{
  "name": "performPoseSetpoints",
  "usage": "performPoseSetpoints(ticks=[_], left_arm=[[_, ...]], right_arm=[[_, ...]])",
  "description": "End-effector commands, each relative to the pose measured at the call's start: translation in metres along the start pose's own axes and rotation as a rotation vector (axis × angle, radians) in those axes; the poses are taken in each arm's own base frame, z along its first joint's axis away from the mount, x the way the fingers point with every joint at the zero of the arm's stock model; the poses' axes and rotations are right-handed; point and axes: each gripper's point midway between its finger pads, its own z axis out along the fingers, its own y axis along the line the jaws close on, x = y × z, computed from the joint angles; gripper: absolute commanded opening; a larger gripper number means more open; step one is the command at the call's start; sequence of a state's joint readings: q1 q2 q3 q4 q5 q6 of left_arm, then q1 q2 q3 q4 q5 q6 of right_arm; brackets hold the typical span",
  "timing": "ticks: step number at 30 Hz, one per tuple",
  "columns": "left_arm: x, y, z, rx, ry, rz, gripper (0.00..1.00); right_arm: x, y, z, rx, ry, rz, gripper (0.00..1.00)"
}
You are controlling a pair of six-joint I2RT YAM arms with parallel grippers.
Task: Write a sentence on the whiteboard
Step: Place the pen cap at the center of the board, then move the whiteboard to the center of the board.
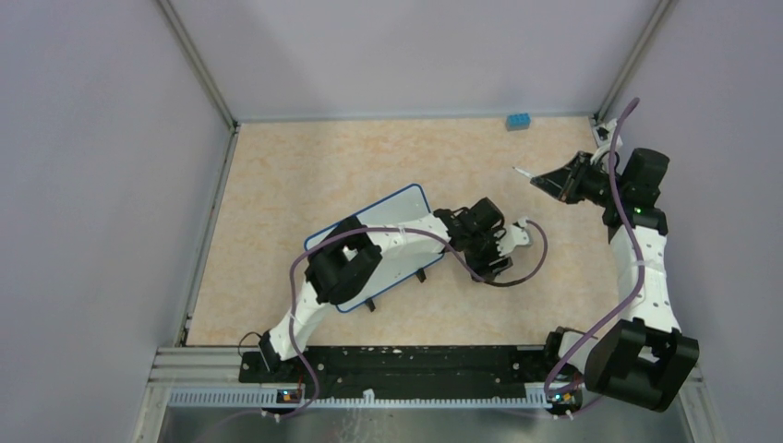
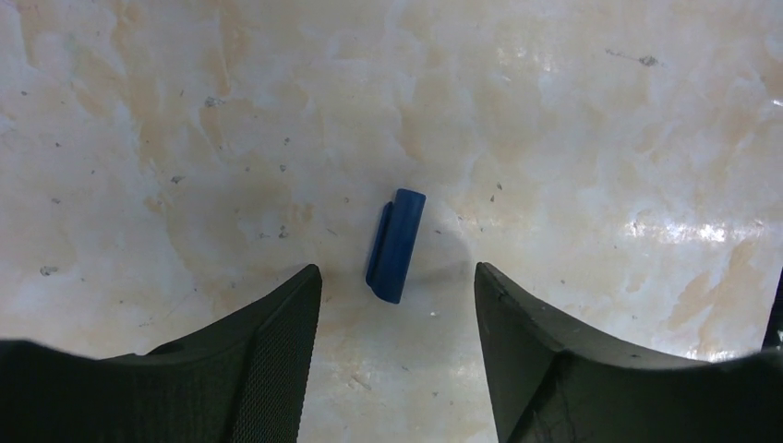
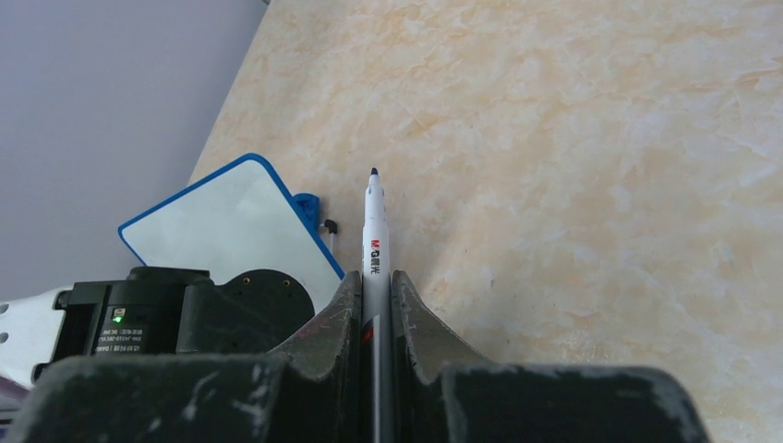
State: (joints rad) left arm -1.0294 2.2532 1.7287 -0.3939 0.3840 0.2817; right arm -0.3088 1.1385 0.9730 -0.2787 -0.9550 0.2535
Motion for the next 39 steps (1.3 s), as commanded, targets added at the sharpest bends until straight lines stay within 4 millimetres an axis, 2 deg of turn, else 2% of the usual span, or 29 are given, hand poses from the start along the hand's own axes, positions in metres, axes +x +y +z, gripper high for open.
performPoseSetpoints(ticks=[1,5,7,13,16,19,21,25,27,30,33,35,39], left_arm=[[-0.044,-0.009,-0.046,-0.005,-0.071,0.028,0.71],[-0.068,-0.019,-0.086,0.022,-0.149,0.05,0.92],[-0.075,-0.023,-0.108,0.02,-0.181,0.069,0.97],[-0.06,-0.009,-0.174,-0.036,-0.217,0.049,0.99],[-0.05,0.011,-0.222,-0.065,-0.268,-0.029,0.99],[-0.036,0.037,-0.276,-0.161,-0.317,-0.093,0.99],[-0.027,0.047,-0.31,-0.217,-0.357,-0.12,0.99],[0.005,0.07,-0.374,-0.342,-0.458,-0.236,0.99],[0.027,0.074,-0.389,-0.355,-0.458,-0.287,0.99],[0.056,0.075,-0.394,-0.355,-0.444,-0.353,0.97],[0.075,0.084,-0.401,-0.373,-0.457,-0.404,0.95],[0.084,0.093,-0.4,-0.373,-0.44,-0.419,0.91],[0.09,0.094,-0.382,-0.277,-0.425,-0.419,0.8]], right_arm=[[-0.015,0.007,-0.004,-0.021,-0.02,-0.057,0.0],[-0.02,0.008,-0.004,-0.022,-0.021,-0.067,0.0],[-0.025,0.01,-0.004,-0.028,-0.022,-0.075,0.0],[-0.033,0.021,0.009,-0.053,0.009,-0.127,0.0],[-0.031,0.032,0.022,-0.07,0.047,-0.18,0.0],[-0.023,0.055,0.04,-0.13,0.097,-0.24,0.0],[-0.017,0.074,0.051,-0.183,0.128,-0.285,0.0],[0.003,0.125,0.073,-0.317,0.189,-0.409,0.0],[0.011,0.148,0.083,-0.365,0.204,-0.471,0.0],[0.029,0.174,0.099,-0.41,0.239,-0.543,0.0],[0.045,0.194,0.107,-0.464,0.269,-0.576,0.0],[0.047,0.202,0.109,-0.491,0.263,-0.566,0.0],[0.049,0.204,0.103,-0.501,0.261,-0.558,0.0]])
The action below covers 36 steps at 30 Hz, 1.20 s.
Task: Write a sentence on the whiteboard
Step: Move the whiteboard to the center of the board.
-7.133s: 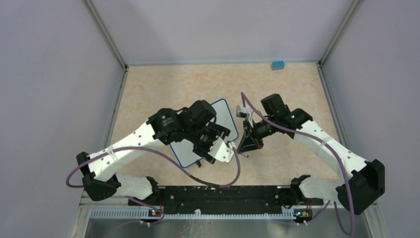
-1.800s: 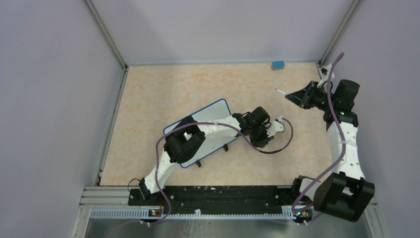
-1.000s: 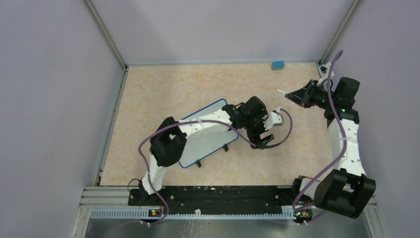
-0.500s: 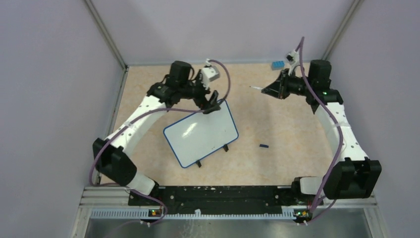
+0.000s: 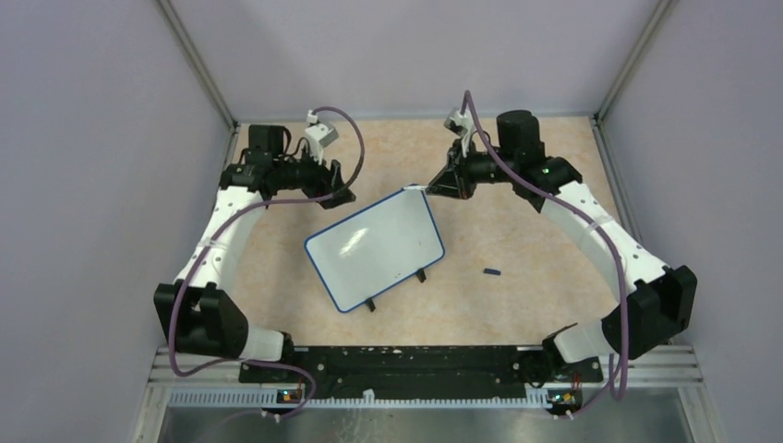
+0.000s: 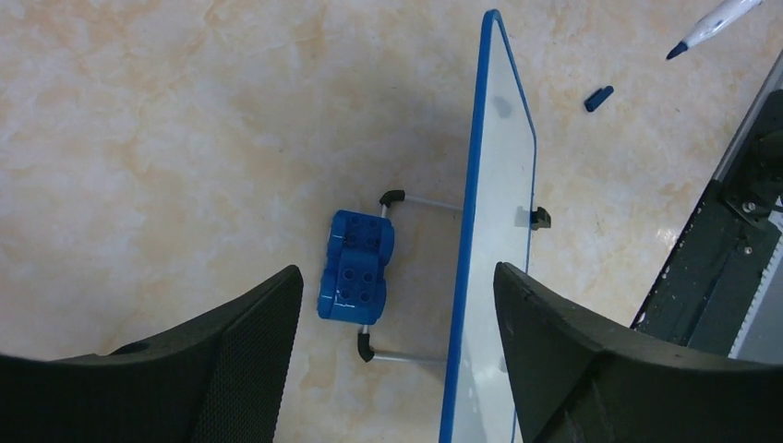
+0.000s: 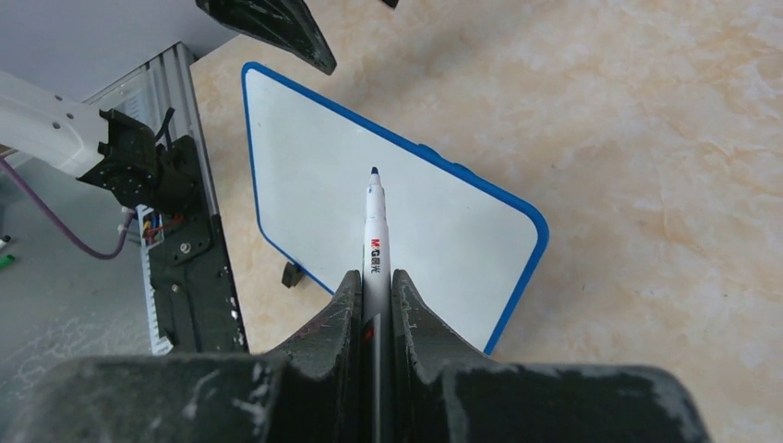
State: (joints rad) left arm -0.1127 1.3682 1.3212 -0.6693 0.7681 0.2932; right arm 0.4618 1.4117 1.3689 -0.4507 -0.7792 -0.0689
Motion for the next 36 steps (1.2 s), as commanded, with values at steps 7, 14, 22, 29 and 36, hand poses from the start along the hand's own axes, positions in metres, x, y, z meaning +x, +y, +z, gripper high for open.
performPoseSetpoints(ticks=[7,14,22,29,36], left_arm=[[0.038,-0.023,0.025,0.278,0.093,-0.122,0.63],[0.048,-0.043,0.024,0.398,0.087,-0.191,0.54],[0.062,-0.047,0.029,0.436,0.112,-0.261,0.34],[0.072,-0.052,0.034,0.483,0.128,-0.319,0.13],[0.082,-0.065,0.043,0.542,0.154,-0.346,0.0]], right_arm=[[-0.014,0.012,-0.023,0.031,-0.05,-0.086,0.0],[-0.016,0.016,-0.031,0.02,-0.053,-0.075,0.0],[-0.016,0.016,-0.033,0.028,-0.054,-0.076,0.0],[-0.018,0.016,-0.035,0.03,-0.057,-0.076,0.0],[-0.017,0.019,-0.035,0.017,-0.056,-0.072,0.0]])
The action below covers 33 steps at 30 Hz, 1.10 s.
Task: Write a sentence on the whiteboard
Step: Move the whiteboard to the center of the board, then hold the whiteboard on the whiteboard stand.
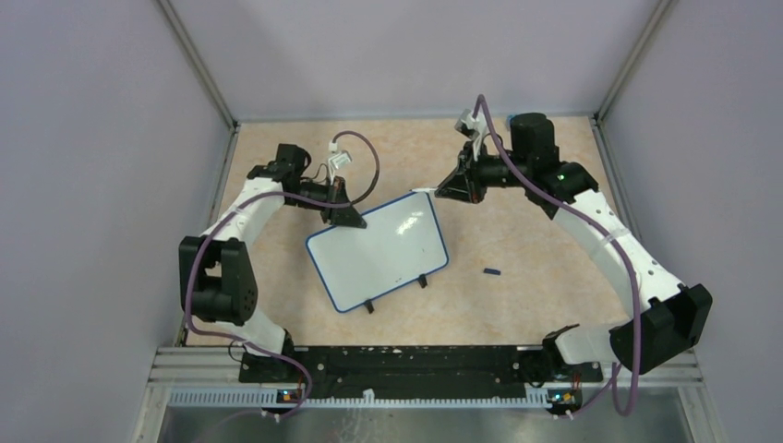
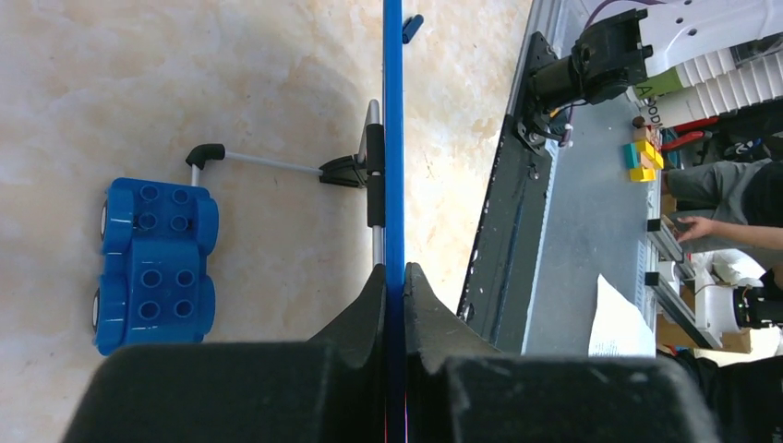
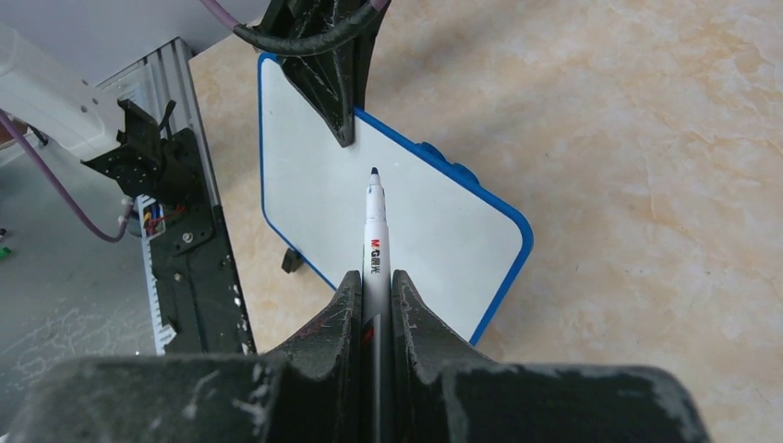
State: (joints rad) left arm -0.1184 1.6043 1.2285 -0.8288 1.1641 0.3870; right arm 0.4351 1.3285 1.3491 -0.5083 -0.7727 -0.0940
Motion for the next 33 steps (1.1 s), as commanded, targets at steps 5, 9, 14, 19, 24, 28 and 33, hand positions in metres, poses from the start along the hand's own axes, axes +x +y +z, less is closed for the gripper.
performPoseSetpoints(ticks=[5,9,14,19,24,28,33], left_arm=[[0.015,-0.01,0.026,0.079,0.037,-0.06,0.0],[0.019,-0.012,0.035,0.085,0.046,-0.083,0.0],[0.022,-0.011,0.037,0.045,0.031,-0.116,0.0],[0.024,-0.015,0.03,-0.03,0.004,-0.119,0.0],[0.03,-0.021,0.025,-0.053,0.002,-0.119,0.02],[0.019,-0.019,0.01,-0.069,-0.001,-0.12,0.29],[-0.011,-0.019,-0.039,-0.056,-0.061,-0.101,0.36]], right_arm=[[-0.014,0.013,-0.011,-0.03,-0.041,-0.046,0.0],[-0.012,0.016,-0.011,-0.045,-0.037,-0.042,0.0],[-0.003,0.017,-0.01,-0.059,-0.026,-0.03,0.0],[0.001,0.021,-0.007,-0.077,-0.02,-0.029,0.0],[0.006,0.035,0.0,-0.136,-0.003,-0.053,0.0],[0.013,0.048,0.01,-0.171,0.016,-0.09,0.0],[0.017,0.059,0.021,-0.192,0.029,-0.132,0.0]])
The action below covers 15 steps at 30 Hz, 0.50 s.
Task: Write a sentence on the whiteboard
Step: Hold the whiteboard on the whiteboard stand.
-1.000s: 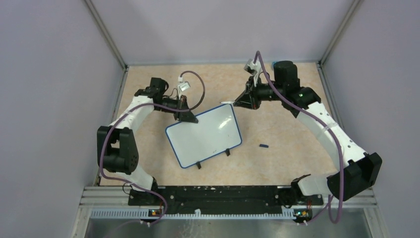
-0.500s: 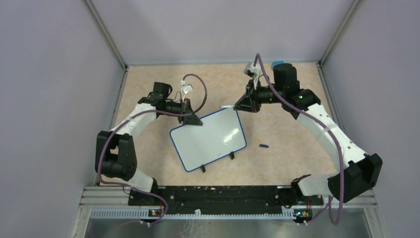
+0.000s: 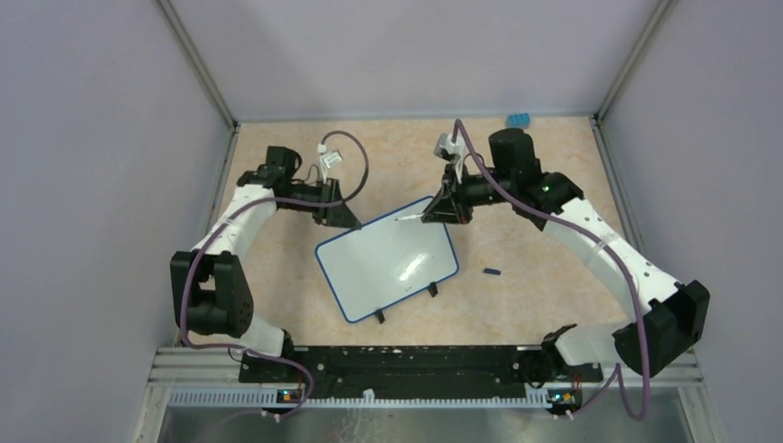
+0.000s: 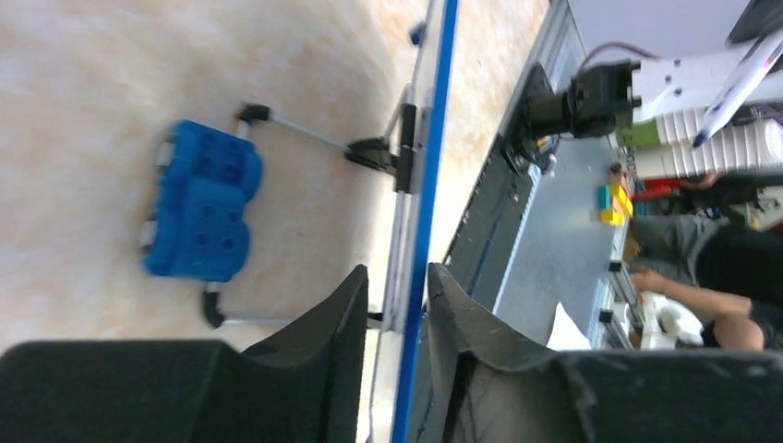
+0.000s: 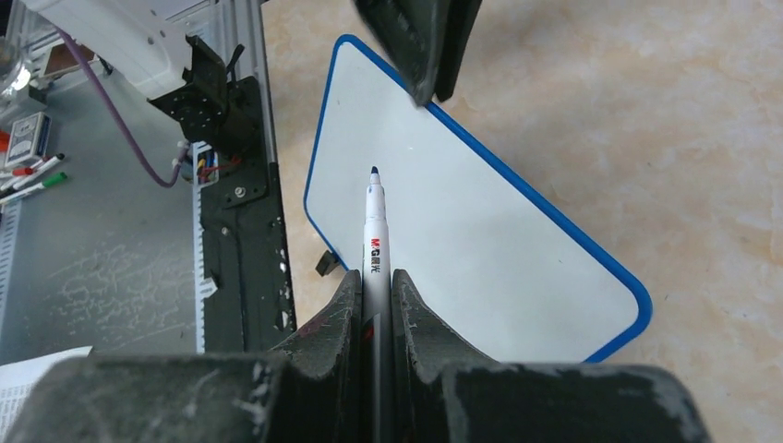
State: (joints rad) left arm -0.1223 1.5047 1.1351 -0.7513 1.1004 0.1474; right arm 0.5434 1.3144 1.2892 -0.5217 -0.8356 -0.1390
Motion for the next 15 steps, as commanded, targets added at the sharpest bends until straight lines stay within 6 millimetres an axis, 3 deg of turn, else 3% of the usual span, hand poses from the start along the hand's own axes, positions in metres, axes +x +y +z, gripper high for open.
performPoseSetpoints(ticks=[1,7,15], left_arm=[[-0.019,-0.011,-0.04,0.015,-0.046,0.066,0.38],[-0.004,-0.009,-0.058,-0.019,-0.086,0.061,0.48],[0.004,-0.012,-0.067,-0.042,-0.126,0.096,0.45]], right_arm=[[-0.009,0.014,0.01,-0.027,-0.016,-0.107,0.0],[-0.002,0.031,0.055,0.036,0.068,-0.274,0.0],[-0.009,0.049,0.092,0.081,0.086,-0.351,0.0]])
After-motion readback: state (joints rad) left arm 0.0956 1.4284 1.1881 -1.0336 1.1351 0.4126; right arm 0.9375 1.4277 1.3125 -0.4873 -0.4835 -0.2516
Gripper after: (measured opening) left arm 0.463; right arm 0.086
